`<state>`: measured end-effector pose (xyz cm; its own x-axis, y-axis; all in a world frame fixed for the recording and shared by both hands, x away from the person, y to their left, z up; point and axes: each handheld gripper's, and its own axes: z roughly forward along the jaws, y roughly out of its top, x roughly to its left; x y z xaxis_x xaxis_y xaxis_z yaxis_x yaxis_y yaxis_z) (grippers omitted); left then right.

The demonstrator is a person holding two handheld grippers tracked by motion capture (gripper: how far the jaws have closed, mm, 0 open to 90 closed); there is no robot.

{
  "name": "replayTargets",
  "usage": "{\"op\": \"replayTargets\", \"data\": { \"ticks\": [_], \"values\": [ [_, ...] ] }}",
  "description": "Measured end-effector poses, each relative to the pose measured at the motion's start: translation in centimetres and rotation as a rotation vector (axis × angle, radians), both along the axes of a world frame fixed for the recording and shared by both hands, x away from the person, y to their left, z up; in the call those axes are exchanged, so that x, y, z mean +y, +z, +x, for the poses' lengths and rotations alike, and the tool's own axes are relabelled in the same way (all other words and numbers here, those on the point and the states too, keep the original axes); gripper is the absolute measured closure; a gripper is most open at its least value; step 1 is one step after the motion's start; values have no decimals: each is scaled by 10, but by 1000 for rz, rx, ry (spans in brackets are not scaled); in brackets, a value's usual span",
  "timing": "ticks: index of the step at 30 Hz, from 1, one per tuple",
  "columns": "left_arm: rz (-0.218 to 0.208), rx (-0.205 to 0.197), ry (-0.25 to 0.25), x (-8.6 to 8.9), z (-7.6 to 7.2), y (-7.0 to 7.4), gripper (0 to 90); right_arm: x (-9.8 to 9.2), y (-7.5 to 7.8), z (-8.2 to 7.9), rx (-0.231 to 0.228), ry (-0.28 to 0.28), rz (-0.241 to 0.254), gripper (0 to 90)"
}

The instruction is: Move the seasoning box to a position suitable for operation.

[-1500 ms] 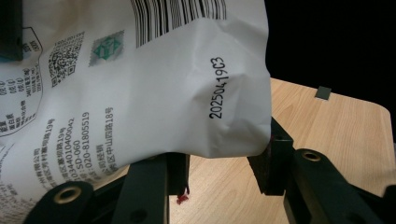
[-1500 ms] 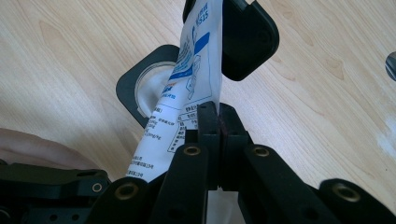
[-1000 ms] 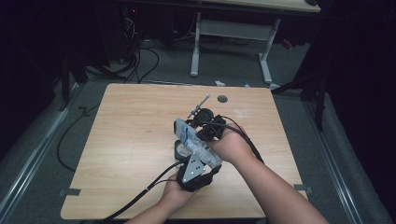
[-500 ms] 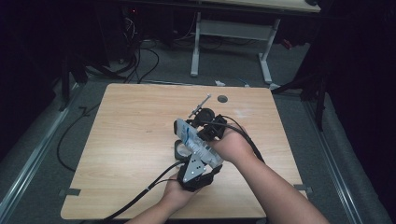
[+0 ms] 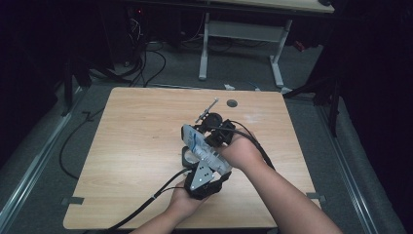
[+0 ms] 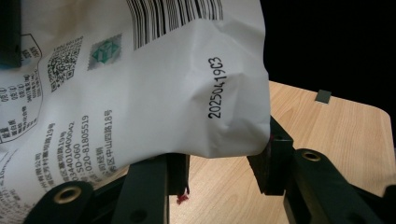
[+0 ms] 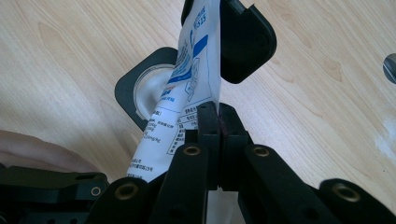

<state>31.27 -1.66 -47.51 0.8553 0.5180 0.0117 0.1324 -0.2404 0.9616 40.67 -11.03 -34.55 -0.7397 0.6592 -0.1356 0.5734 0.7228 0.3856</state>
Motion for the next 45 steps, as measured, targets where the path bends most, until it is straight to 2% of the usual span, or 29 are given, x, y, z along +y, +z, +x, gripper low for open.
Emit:
{"op": "replayTargets", "data": {
  "ticks": [45],
  "values": [
    [-2,-11,4,1,0,2,624,3,-1,3,4,11,4,900]
  ]
}}
